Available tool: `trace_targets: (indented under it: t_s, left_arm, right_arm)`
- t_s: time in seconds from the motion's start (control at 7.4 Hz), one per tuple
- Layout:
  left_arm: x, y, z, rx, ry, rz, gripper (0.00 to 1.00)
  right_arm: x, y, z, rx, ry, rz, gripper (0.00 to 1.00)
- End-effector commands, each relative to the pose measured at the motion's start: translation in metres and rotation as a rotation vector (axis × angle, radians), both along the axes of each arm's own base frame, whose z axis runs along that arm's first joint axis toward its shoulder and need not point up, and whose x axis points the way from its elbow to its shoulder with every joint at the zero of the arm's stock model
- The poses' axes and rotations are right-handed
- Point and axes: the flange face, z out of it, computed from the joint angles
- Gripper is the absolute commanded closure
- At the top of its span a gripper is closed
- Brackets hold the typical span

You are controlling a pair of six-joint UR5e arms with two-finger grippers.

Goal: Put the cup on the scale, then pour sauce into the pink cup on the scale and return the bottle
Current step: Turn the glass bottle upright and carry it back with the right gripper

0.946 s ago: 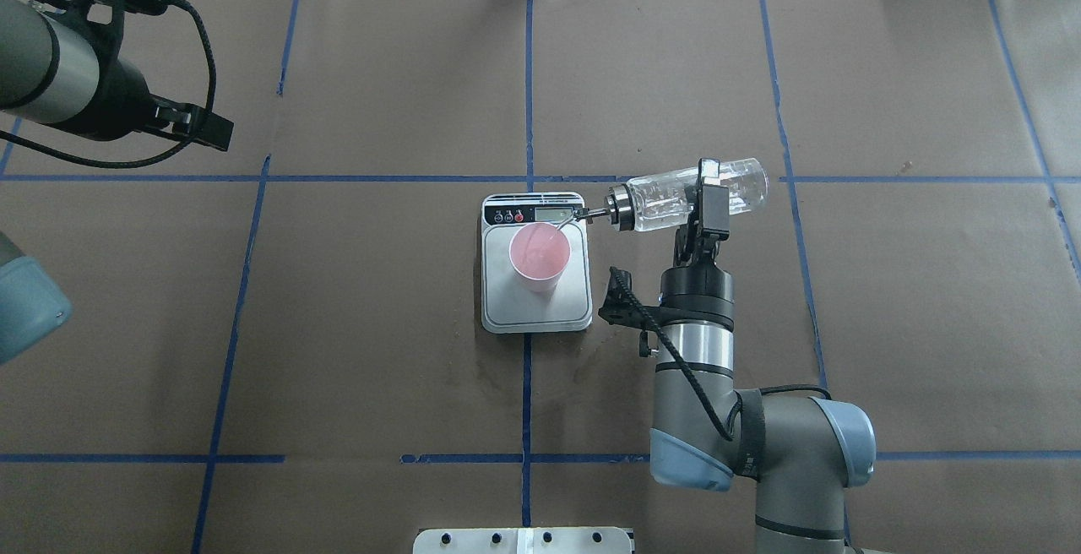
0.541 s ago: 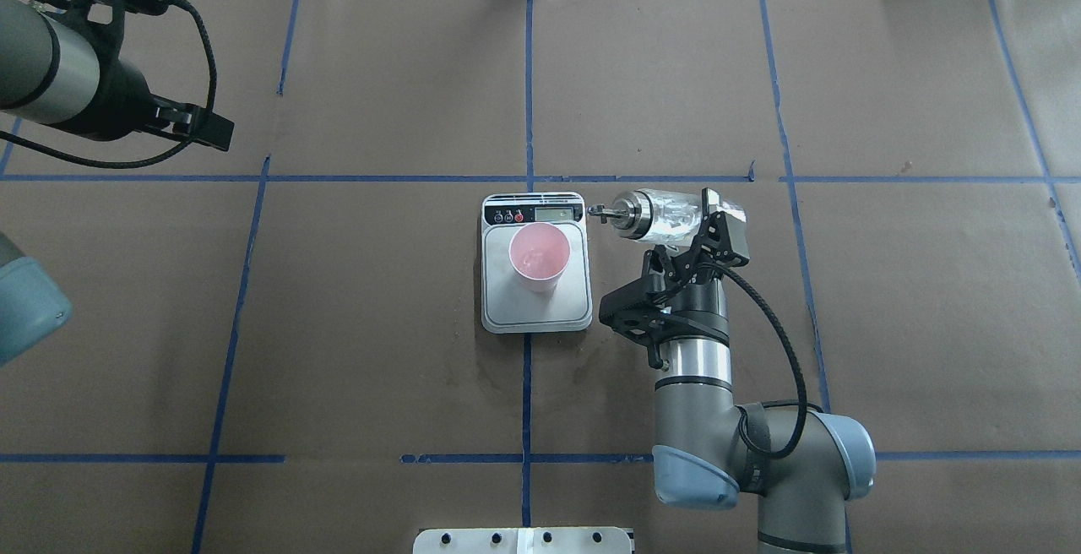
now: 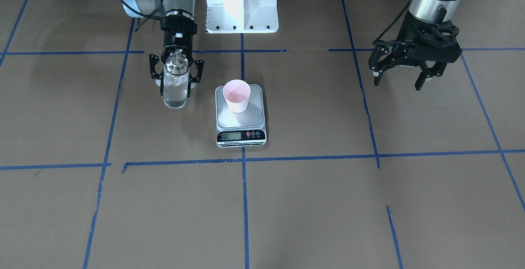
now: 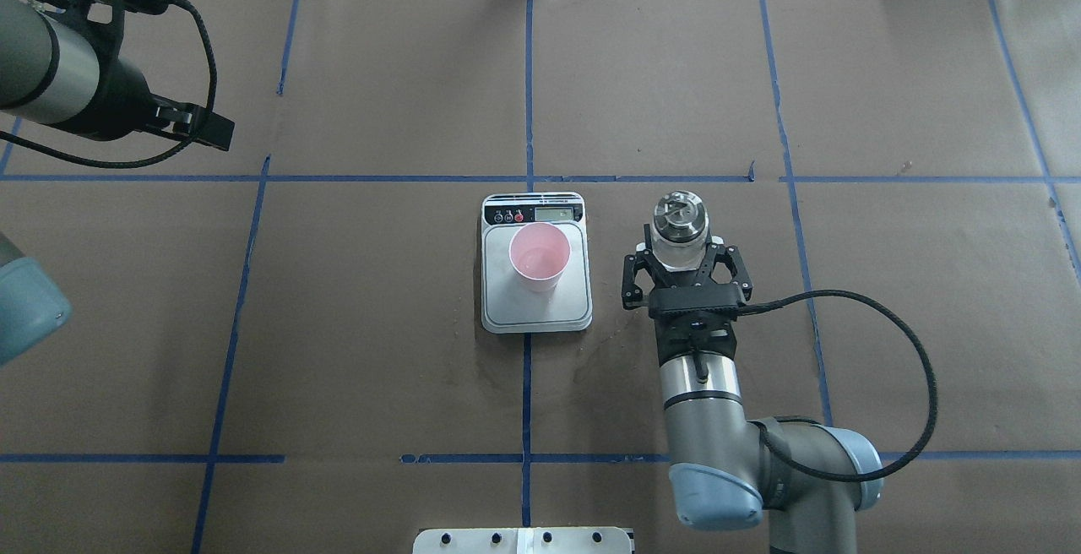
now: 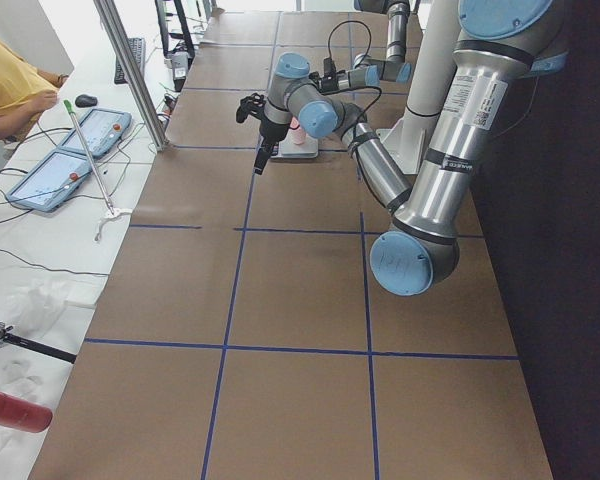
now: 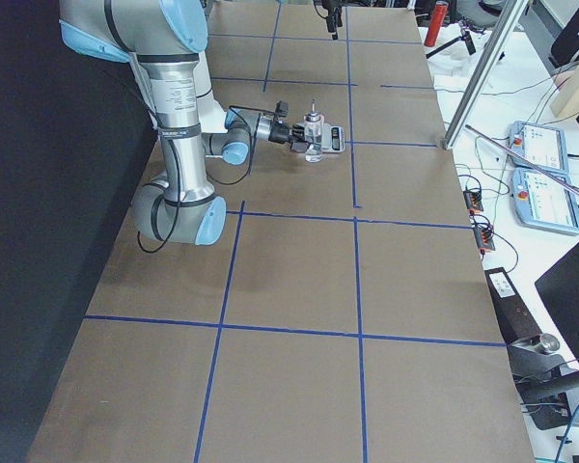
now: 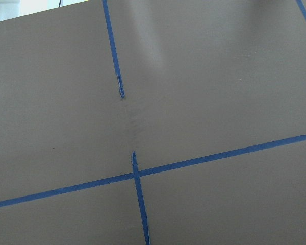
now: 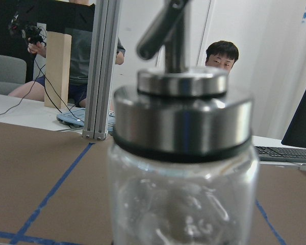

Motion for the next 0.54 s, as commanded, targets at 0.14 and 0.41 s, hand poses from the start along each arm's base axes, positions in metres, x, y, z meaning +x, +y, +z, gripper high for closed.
trace_targets:
  t_s: [0.14,0.41]
  left_arm:
    - [-0.001,0.0,-0.001,0.0,0.002,-0.003,0.0]
    - [-0.001,0.0,-0.003,0.003,0.004,-0.004,0.0]
  right_arm:
    - [0.084,0.01,0.103,-0.001,-0.194,-0.012,1.0]
    - [0.114,0.015,0.157,-0.02,-0.234,-0.005,1.0]
